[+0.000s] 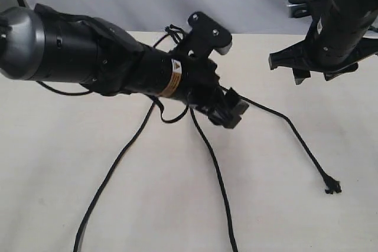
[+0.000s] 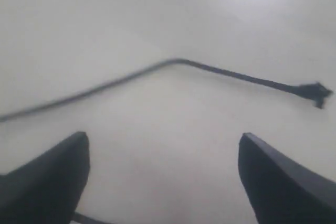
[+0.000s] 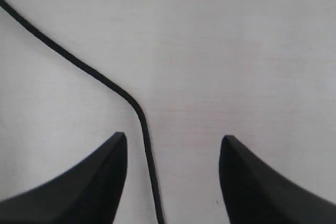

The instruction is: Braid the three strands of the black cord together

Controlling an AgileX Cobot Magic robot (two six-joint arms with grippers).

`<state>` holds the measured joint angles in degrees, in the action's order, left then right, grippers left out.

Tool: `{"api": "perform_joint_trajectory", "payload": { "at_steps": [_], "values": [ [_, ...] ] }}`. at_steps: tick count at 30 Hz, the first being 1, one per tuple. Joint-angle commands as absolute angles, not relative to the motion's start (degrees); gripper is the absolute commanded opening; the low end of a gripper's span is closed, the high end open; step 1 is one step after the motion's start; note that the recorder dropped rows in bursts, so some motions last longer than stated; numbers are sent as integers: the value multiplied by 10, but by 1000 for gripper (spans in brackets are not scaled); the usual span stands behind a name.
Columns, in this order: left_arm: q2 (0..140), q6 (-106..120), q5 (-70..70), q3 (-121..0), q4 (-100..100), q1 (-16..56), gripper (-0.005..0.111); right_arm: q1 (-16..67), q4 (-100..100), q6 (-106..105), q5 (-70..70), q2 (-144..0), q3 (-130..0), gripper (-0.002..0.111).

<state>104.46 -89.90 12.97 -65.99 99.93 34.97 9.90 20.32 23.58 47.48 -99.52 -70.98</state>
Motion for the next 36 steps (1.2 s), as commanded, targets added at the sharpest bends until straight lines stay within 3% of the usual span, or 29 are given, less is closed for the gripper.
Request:
{"api": "perform_joint_trajectory", "payload": {
  "at_steps": [1, 4, 11, 17, 28, 36],
  "values": [
    [1038, -833, -30, -705, 999, 352, 73, 94, 223, 231, 421, -990, -686, 51],
    [1037, -811, -161, -720, 941, 352, 73, 94, 240, 231, 417, -990, -685, 51],
    [1053, -266, -352, -795, 255, 352, 73, 94, 246, 231, 420, -990, -685, 51],
    [1088, -85, -406, -817, -22, 358, 73, 94, 245, 232, 421, -990, -685, 51],
    [1201, -72, -403, -874, -49, 402, 73, 94, 245, 236, 409, -990, -685, 51],
    [1289, -105, -491, -947, 9, 415, 73, 94, 245, 236, 406, -990, -685, 51]
  ]
}}
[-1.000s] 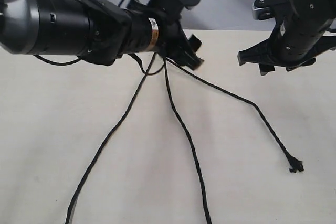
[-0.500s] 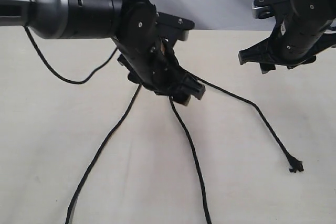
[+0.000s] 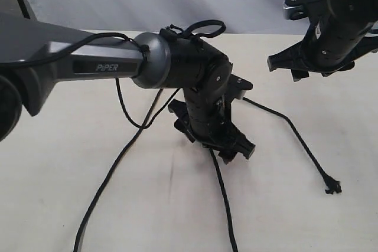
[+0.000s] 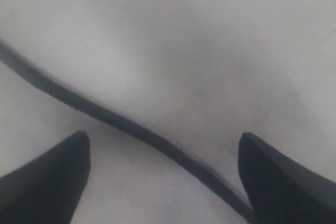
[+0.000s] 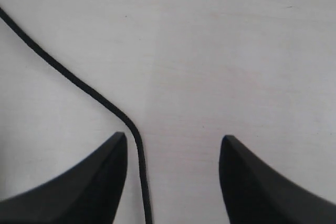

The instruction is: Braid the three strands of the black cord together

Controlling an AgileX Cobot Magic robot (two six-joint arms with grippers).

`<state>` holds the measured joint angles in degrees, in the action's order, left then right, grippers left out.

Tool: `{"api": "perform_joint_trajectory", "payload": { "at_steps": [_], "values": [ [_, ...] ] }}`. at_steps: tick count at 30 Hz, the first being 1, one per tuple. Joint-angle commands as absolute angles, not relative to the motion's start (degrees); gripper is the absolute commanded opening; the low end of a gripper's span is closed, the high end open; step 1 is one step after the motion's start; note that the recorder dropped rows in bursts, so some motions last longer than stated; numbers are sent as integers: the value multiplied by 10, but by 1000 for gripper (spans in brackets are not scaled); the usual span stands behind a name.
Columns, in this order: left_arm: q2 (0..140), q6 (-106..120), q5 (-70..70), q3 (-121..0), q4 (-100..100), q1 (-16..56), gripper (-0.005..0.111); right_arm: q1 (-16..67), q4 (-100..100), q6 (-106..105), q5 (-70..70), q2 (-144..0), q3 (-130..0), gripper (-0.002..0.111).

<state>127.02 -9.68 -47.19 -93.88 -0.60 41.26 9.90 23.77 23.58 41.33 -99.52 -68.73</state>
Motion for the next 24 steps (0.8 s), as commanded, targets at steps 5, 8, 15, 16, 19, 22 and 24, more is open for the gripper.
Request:
{"api": "perform_joint_trajectory", "payload": {
  "at_steps": [5, 8, 15, 16, 19, 22, 24],
  "values": [
    [1293, -62, -531, -947, 9, 415, 25, 94, 245, 236, 404, -990, -685, 51],
    [1291, -38, -555, -952, 9, 413, 2, 94, 245, 236, 404, -990, -685, 51],
    [1211, -40, -626, -977, 97, 373, 1, 94, 245, 236, 405, -990, -685, 51],
    [1191, -43, -630, -977, 110, 361, 1, 94, 245, 236, 405, -990, -685, 51],
    [1141, -45, -645, -977, 122, 319, 1, 94, 246, 236, 405, -990, -685, 51],
    [1111, -42, -660, -977, 128, 274, 1, 94, 246, 236, 404, -990, -685, 51],
    [1106, -42, -672, -977, 144, 244, 1, 94, 245, 236, 404, -990, -685, 51]
  ]
}}
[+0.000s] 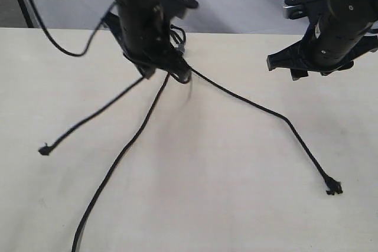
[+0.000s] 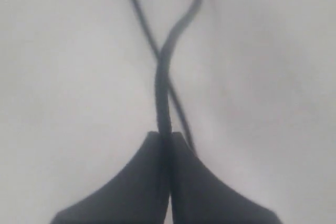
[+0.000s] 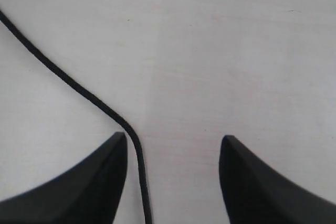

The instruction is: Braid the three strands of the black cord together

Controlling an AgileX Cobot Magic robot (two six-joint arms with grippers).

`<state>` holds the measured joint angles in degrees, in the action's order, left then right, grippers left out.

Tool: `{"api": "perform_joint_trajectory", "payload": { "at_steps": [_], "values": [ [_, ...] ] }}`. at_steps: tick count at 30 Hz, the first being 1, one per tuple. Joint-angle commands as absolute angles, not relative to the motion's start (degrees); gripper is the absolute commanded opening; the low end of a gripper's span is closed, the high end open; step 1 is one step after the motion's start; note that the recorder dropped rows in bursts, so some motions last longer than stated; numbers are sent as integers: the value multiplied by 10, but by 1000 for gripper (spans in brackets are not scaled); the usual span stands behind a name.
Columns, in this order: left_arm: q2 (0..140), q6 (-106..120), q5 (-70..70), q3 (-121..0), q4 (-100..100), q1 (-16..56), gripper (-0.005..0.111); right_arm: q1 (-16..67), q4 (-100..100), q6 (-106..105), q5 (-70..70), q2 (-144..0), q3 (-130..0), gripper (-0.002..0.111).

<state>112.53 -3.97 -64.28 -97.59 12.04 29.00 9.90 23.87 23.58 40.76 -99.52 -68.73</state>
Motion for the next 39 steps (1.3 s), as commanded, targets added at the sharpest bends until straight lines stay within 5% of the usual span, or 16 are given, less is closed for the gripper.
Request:
{"api": "perform_joint_trajectory", "payload": {
  "at_steps": [1, 13, 31, 34, 39],
  "values": [
    [1106, -42, -679, -977, 148, 228, 1, 94, 245, 236, 404, -990, -685, 51],
    [1112, -41, -467, -778, 148, 113, 1, 94, 245, 241, 389, -990, -685, 51],
    [1128, -66, -321, -678, 148, 104, 2, 94, 238, 244, 389, -991, -685, 51],
    [1144, -80, -311, -678, 148, 104, 12, 94, 238, 244, 389, -991, -685, 51],
    [1154, -92, -310, -678, 148, 104, 45, 96, 172, 242, 381, -991, -685, 51]
  ]
}}
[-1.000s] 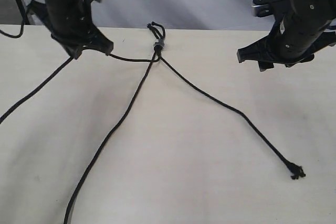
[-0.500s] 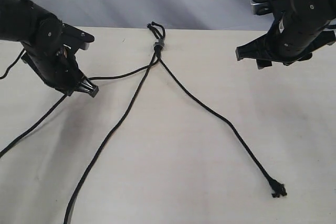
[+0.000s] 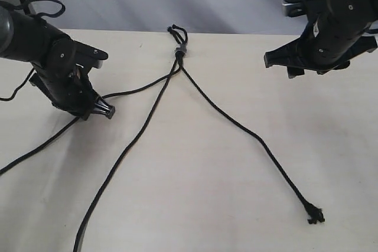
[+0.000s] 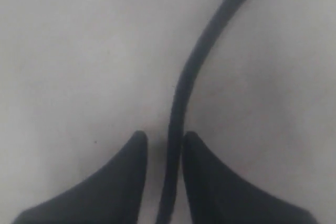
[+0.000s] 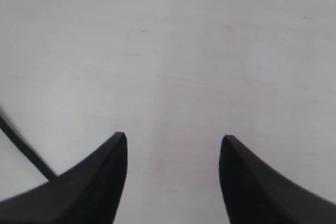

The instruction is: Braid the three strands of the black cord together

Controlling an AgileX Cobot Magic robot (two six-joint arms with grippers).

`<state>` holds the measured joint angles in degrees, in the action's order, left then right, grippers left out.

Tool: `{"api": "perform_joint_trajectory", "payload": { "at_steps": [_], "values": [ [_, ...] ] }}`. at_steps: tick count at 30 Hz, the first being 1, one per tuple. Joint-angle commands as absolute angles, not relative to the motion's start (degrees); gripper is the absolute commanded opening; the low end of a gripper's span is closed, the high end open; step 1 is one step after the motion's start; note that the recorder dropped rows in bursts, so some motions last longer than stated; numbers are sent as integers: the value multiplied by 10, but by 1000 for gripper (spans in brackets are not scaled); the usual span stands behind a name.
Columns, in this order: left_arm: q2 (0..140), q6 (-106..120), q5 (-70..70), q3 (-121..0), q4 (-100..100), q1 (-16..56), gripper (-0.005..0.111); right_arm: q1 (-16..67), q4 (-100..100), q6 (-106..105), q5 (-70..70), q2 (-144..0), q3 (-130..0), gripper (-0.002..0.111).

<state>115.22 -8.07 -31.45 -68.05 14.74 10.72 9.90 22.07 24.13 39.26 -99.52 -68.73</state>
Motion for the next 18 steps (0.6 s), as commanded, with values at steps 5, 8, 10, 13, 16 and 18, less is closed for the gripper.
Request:
{"api": "perform_joint_trajectory", "payload": {
  "at_steps": [5, 8, 10, 13, 16, 18],
  "values": [
    [1122, -92, -330, -678, 148, 98, 61, 127, 73, 159, 372, -991, -685, 51],
    [1074, -96, -330, -678, 149, 73, 61, 176, -3, 100, 372, -991, -685, 51],
    [1040, -107, -327, -678, 149, 47, 61, 221, -29, 75, 372, -991, -685, 51],
    [990, -121, -326, -677, 148, 0, 61, 296, -30, 74, 374, -995, -686, 51],
    [954, -125, -334, -677, 137, -40, 61, 374, -30, 76, 370, -1022, -705, 51],
    [940, -125, -335, -676, 128, -60, 61, 424, -30, 77, 381, -1054, -740, 51]
  ]
}}
